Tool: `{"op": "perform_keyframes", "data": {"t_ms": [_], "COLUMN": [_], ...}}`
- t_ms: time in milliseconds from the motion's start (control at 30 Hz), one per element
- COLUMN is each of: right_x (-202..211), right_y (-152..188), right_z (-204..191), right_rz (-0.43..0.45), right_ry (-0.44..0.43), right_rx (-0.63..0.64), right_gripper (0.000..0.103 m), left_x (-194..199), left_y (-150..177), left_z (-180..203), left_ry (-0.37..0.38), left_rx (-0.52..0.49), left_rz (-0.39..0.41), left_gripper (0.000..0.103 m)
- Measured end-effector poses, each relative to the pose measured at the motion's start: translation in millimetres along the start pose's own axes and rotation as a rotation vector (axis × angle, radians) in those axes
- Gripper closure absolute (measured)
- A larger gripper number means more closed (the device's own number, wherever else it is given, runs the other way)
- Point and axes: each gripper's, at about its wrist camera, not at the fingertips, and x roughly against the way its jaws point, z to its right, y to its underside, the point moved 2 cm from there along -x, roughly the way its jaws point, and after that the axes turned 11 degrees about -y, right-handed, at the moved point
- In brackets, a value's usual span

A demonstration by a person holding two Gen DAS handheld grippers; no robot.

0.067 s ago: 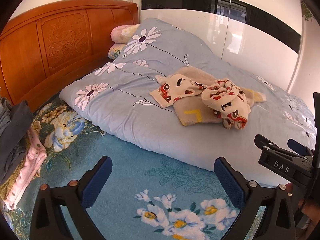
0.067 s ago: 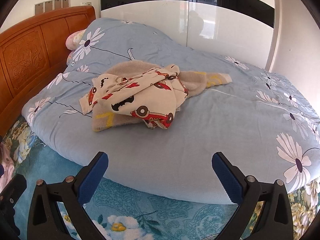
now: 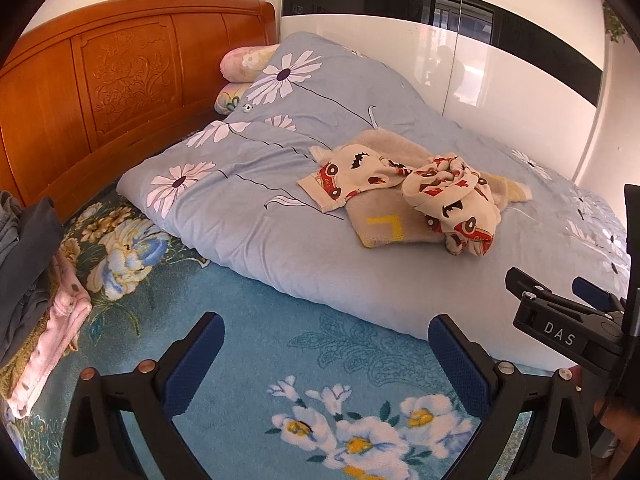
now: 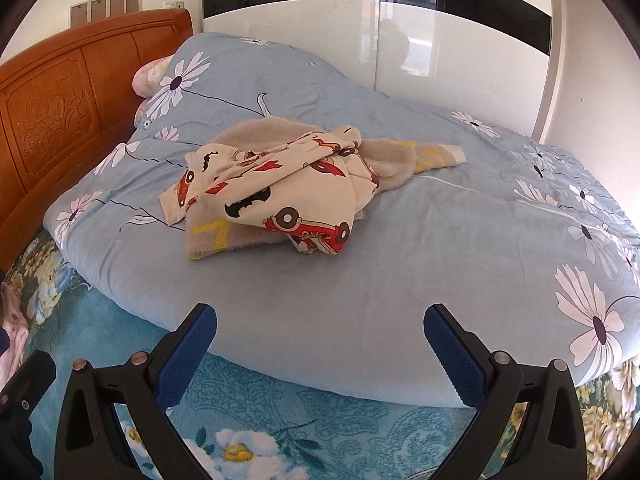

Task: Fold clothes
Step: 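Approach the bunched cream car-print pajamas on the bed with both tools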

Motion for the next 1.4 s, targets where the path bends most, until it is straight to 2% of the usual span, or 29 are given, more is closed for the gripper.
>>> {"op": "perform_keyframes", "data": {"t_ms": [100,233,500,767,967,1200,1400], "right_x": [-1.8,-4.2,-3.3,4.8,6.8,8.0,10.8], "right_y": [2.9,6.8,5.9,-1.9,-5.4,-5.1,-7.0], "right_z": [-2.9,-6.8,-15.9,-24.5,-28.7,-36.1,-43.1], "right_rz": [0.002,0.004,-0.006,0.034,0.040,0.047,0.063], "right_ry": [-0.011,-0.025,-0.051,-0.072,-0.087,-0.097,-0.091], "right_rx": [0.004,0.009,0.029,0.047,0.047,0.058,0.089], "right_gripper": [0.000,0.000,0.000,0.000,0.000,0.000,0.000], "left_x": [-1.4,-10.2,-6.9,-5.4,0.9,-0.2,-2.1], "left_y": [3.6,9.3,15.5,17.8,20.4,23.1,27.4], "left_z": [2.3,-1.3,-10.6,-23.3,-26.3,-35.5,-37.5], "left_ry": [0.000,0.016,0.043,0.085,0.086,0.098,0.090], "left_rx": [0.023,0.009,0.047,0.168,0.175,0.228,0.223], "left_rz": [-0.003,-0.065,-0.064,-0.091,-0.053,-0.075,-0.089], "left_gripper": [0.000,0.000,0.000,0.000,0.000,0.000,0.000]}}
